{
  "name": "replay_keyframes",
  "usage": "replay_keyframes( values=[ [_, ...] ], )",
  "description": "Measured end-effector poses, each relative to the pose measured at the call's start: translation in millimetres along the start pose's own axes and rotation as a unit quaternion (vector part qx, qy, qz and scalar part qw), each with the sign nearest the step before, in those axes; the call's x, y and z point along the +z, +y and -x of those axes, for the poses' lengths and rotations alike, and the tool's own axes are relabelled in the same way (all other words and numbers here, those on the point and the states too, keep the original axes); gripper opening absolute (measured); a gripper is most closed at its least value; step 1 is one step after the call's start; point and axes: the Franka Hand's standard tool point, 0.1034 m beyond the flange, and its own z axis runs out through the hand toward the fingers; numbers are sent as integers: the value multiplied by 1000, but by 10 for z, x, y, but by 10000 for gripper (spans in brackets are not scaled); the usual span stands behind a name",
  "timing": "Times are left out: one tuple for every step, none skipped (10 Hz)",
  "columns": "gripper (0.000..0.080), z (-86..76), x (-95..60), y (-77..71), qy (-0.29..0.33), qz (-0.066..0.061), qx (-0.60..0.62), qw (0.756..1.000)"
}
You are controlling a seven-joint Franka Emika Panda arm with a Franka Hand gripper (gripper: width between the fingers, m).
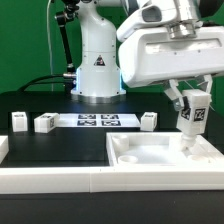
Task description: Assemble square table
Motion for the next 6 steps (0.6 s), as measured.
replay_keyframes(
  values=[
    [290, -11, 13, -22, 0, -1, 0, 1000],
    [290, -7, 23, -40, -1, -2, -1, 1000],
    [290, 14, 44, -41, -3, -3, -1, 1000],
    [290, 33, 63, -37, -4, -4, 0, 1000],
    [290, 43, 89, -37, -6, -5, 1, 1000],
    [290, 41, 125, -32, -6, -6, 0, 1000]
  ],
)
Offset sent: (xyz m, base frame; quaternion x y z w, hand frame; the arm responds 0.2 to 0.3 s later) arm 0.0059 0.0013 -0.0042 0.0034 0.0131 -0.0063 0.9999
